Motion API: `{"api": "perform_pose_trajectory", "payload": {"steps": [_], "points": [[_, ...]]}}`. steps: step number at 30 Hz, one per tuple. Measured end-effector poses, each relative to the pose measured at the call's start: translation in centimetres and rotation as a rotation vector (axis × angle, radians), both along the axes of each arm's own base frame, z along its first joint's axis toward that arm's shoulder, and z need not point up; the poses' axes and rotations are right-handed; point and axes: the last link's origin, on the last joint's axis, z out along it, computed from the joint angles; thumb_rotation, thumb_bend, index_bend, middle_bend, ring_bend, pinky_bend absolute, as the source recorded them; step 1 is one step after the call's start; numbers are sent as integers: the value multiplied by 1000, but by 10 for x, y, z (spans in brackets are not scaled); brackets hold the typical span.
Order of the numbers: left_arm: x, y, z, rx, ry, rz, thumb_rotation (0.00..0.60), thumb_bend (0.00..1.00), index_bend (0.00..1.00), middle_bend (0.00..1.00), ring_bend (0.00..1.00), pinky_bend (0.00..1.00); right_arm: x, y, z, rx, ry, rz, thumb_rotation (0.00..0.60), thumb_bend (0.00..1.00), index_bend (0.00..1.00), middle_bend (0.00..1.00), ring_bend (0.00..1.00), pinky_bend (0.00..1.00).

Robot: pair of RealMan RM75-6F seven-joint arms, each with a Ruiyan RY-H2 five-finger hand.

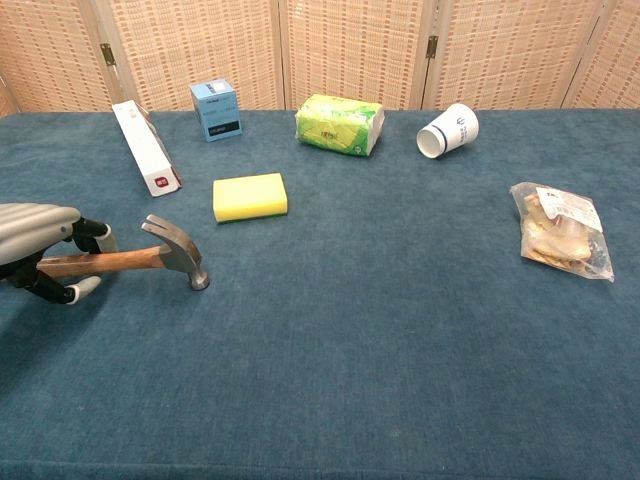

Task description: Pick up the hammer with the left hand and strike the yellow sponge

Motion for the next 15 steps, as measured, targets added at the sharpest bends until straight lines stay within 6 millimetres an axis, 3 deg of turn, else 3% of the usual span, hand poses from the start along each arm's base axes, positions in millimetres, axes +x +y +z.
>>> {"api": "perform_pose_trajectory", "payload": {"steps": [15], "points": [[-4,2,-4,1,11,-2,512,650,443,494,394,248,1,-4,-1,7,5,-6,600,237,253,381,150,129]]}}
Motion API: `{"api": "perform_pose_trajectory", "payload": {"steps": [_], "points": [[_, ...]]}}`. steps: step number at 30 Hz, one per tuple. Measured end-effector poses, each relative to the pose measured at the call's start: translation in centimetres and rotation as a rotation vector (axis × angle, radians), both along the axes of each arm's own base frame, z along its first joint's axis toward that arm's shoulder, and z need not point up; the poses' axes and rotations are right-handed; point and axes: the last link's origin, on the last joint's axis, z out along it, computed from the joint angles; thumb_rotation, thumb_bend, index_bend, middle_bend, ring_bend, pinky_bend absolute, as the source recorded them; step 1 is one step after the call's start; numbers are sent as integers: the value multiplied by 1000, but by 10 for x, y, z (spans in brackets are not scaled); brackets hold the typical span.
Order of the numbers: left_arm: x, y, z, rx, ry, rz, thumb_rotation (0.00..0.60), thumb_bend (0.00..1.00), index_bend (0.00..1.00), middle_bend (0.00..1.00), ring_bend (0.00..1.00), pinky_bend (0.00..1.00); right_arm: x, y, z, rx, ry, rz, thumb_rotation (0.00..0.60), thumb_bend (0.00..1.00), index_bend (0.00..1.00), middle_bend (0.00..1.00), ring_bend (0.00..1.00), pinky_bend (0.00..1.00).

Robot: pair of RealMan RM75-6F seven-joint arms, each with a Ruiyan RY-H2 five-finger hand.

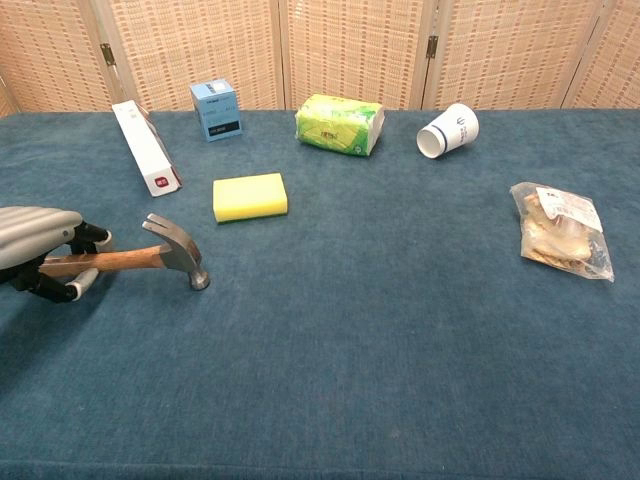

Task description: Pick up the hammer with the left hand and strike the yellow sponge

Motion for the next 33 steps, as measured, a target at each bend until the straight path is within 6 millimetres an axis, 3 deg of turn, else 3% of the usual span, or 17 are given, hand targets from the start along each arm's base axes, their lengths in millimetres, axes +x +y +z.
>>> {"api": "perform_pose_trajectory", "payload": {"steps": [5,10,14,22,33], "points": [[-3,1,1,13,-1,-10,566,681,519,576,480,303,1,0,0,2,-3,0,600,237,253,382,150,129],[-4,4,3,36,-25,-29,567,728,628,684,591,627,2,0,0,2,-3,-1,600,237,253,384,150,129],[-5,7,5,59,-43,-59,524,764,677,726,634,780,2,1,0,-1,-2,-2,600,237,253,385,150,129],[-6,18,14,116,-128,-138,501,803,754,810,712,915,4,3,1,-3,-3,-1,600,237,253,389,150,129],[13,47,24,127,-329,-288,478,806,773,835,740,967,6,4,1,-3,1,2,600,237,253,396,156,129]]}}
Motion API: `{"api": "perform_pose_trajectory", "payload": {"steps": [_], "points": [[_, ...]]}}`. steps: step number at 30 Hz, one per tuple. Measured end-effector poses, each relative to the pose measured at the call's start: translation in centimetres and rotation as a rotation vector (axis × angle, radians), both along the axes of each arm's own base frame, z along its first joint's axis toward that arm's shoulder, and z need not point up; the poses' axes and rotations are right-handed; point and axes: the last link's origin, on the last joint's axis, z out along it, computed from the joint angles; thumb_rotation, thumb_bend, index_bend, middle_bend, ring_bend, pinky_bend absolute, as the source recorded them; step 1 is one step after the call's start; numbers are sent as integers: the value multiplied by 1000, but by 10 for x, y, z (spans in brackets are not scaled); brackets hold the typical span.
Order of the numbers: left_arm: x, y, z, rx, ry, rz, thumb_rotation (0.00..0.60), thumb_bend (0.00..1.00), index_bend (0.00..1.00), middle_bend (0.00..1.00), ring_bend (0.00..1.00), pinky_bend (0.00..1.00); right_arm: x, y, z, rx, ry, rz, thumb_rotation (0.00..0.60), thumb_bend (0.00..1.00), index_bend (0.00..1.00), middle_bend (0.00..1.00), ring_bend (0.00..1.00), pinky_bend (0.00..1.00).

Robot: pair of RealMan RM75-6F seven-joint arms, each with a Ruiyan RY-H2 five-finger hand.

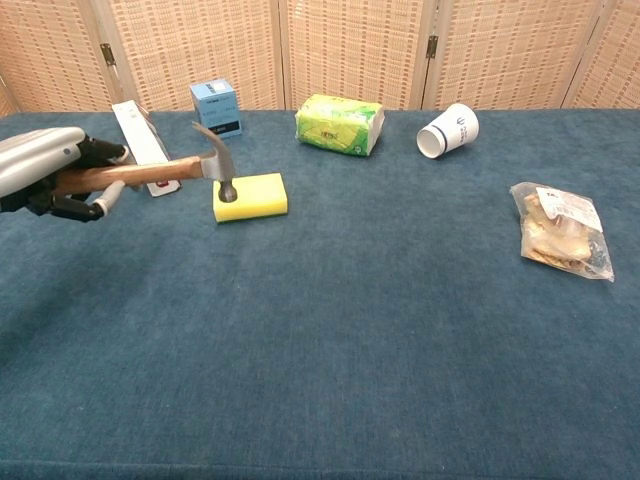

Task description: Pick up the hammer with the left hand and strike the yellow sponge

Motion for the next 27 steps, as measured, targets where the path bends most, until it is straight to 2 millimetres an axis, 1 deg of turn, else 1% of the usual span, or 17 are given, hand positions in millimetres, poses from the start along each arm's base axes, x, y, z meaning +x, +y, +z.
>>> {"api": "perform_pose_trajectory", "payload": {"steps": [3,6,9,14,17,21,27], "points": [[8,15,0,-2,-20,-37,485,806,773,837,746,972,0,1,0,-2,1,-4,600,237,253,397,157,129],[17,27,-5,-5,-20,-63,488,806,775,840,747,973,-1,2,1,-6,2,-9,600,237,253,397,157,129],[24,37,-11,-3,-12,-84,500,806,777,842,748,974,-1,3,3,-9,5,-13,600,237,253,398,157,129],[30,49,-21,10,22,-108,508,807,778,843,748,974,-2,4,3,-12,6,-21,600,237,253,400,157,129],[29,57,-25,18,52,-105,514,806,778,843,748,974,-2,4,3,-13,6,-23,600,237,253,401,158,129],[23,66,-30,34,107,-95,526,806,778,843,748,974,-3,4,3,-13,8,-29,600,237,253,402,158,129],[12,70,-37,48,215,-107,532,806,778,843,748,974,-3,5,3,-11,10,-29,600,237,253,403,160,129]]}}
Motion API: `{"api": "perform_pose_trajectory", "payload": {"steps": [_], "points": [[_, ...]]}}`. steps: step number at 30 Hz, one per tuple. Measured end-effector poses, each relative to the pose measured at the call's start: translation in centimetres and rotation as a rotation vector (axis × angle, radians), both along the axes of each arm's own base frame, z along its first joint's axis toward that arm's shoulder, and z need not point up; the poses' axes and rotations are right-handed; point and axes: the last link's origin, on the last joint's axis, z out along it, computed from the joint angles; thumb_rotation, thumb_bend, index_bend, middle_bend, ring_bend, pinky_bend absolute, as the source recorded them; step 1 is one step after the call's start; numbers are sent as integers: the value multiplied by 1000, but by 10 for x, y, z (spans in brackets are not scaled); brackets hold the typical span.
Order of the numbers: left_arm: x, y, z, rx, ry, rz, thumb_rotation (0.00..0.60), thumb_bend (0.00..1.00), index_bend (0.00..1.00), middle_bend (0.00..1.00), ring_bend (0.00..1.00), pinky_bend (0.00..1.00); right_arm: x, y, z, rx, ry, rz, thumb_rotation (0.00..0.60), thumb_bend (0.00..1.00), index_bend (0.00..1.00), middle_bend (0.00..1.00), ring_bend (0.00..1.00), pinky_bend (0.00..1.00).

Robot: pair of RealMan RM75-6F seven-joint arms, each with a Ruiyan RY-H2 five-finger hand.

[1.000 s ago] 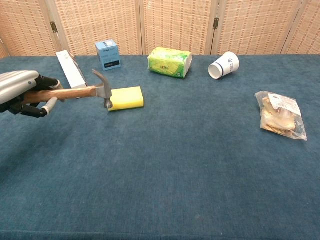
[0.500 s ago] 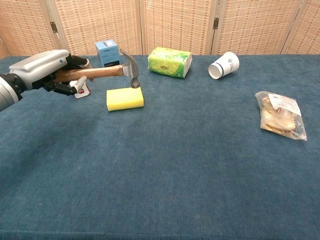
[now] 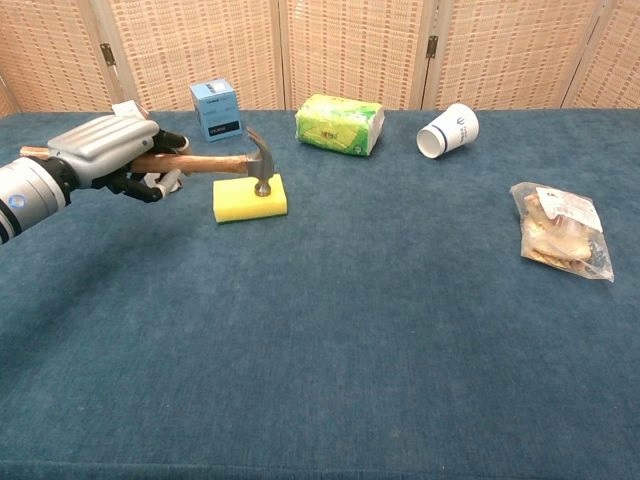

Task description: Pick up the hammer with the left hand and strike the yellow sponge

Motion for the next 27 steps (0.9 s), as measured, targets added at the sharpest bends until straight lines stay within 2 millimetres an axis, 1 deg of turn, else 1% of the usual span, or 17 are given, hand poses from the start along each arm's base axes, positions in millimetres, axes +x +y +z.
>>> {"api": "perform_pose_trajectory", "payload": {"steps": [3,5,8,12,16,20,25,27], "points": [[-1,-2,-2,9,60,-34,535,806,778,844,748,973,2,0,0,0,1,7,600,236,253,404,161,129],[-1,-3,-2,10,57,-42,535,806,778,844,748,974,2,0,1,-2,1,9,600,236,253,404,161,129],[3,-4,3,14,-11,-45,532,806,778,846,748,974,2,1,1,-5,1,9,600,237,253,404,161,129],[9,-6,15,15,-117,-49,523,806,778,848,748,974,2,2,1,-6,1,10,600,237,253,404,161,129],[7,-7,24,14,-137,-43,520,806,779,848,748,973,2,1,0,-3,0,10,600,237,253,404,162,129],[2,-7,19,4,-96,-27,520,806,779,849,748,974,1,1,0,-4,0,6,600,236,253,404,162,129],[-9,-6,3,-24,-17,16,526,806,780,854,748,973,0,2,1,-7,1,0,600,237,253,404,162,129],[-11,-7,-3,-35,-9,29,532,806,782,856,748,973,0,3,2,-10,1,-3,600,236,253,404,162,129]]}}
